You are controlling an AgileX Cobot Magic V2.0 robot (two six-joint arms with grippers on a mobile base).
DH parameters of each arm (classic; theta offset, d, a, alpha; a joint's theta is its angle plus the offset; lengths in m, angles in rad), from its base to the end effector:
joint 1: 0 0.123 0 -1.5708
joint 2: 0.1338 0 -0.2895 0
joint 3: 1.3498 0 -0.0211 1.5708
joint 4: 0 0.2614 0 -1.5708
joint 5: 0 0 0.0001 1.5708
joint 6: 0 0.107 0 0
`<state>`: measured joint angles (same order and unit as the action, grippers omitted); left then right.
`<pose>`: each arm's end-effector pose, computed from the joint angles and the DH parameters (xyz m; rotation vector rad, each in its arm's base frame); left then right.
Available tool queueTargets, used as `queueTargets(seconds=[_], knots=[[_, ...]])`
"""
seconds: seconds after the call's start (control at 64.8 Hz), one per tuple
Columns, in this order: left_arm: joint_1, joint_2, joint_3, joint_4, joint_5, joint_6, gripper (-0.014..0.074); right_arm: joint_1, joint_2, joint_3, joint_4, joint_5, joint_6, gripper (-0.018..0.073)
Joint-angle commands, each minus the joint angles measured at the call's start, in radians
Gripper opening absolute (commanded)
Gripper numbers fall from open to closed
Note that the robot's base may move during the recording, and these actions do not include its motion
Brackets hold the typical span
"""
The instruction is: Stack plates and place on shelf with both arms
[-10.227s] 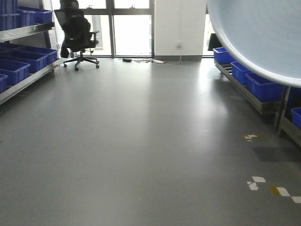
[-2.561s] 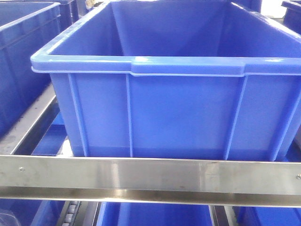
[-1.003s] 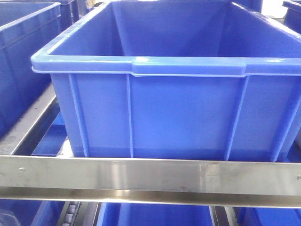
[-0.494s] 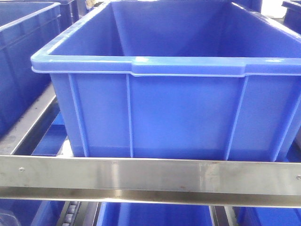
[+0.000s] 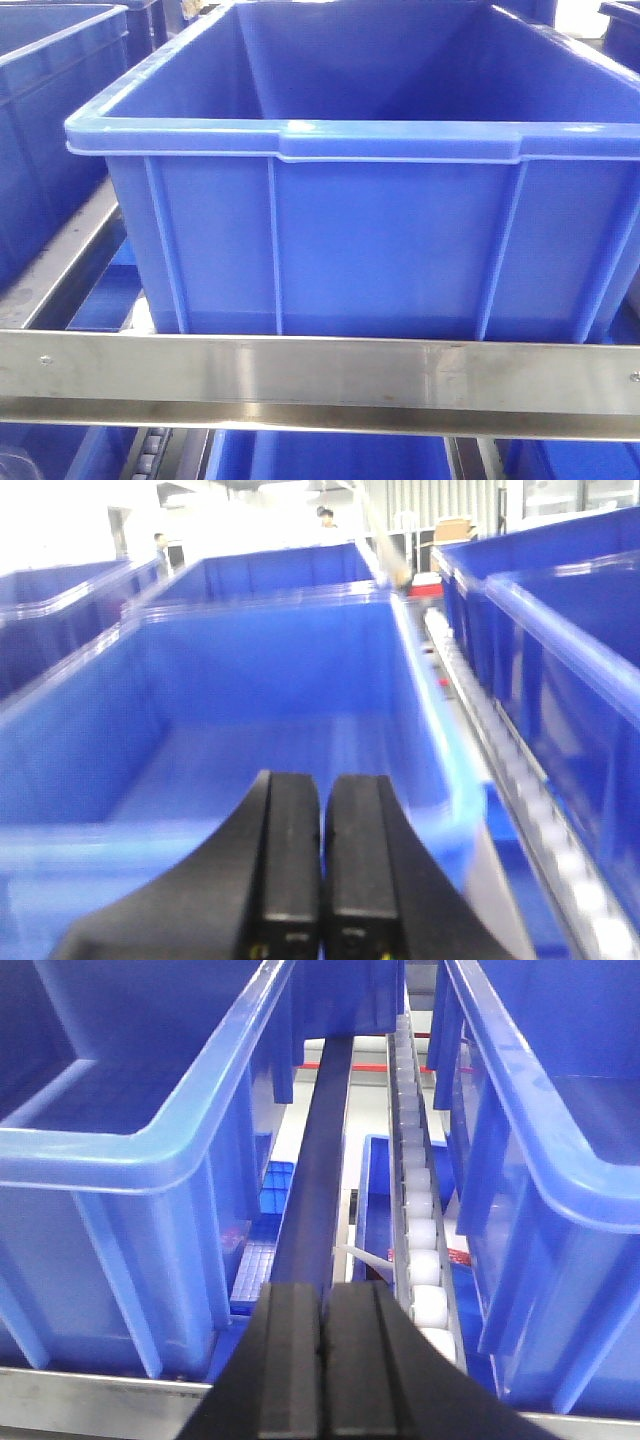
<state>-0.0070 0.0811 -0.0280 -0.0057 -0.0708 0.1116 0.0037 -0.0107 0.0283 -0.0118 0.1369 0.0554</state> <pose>0.0841 -0.0005 0.2258 0.0824 1.4641 0.0808 0.0787 0.0001 0.1905 0.0340 1.6379 0.0350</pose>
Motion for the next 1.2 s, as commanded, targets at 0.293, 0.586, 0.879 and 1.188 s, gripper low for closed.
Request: queueTargets(seconds=[0.293,0.586,0.879,1.188], knots=[[-0.005,-0.108,0.039,-0.048,0.022,-0.012,0.0082,-0.004,-0.019,0.001,0.0,-0.096,-0.01,0.0056],[-0.033,-0.108,0.039,-0.048,0.027,-0.012,0.0082,-0.004,-0.019,0.001,0.0,-0.096,-0.01,0.0056],[-0.033,-0.108,0.039,-0.048,0.027,-0.012,0.0082,-0.004,-0.019,0.001,0.0,-0.096,-0.01,0.0056],[-0.033,-0.108,0.039,-0.048,0.027,-0.012,0.0082,-0.004,-0.019,0.001,0.0,-0.096,-0.01,0.0056]])
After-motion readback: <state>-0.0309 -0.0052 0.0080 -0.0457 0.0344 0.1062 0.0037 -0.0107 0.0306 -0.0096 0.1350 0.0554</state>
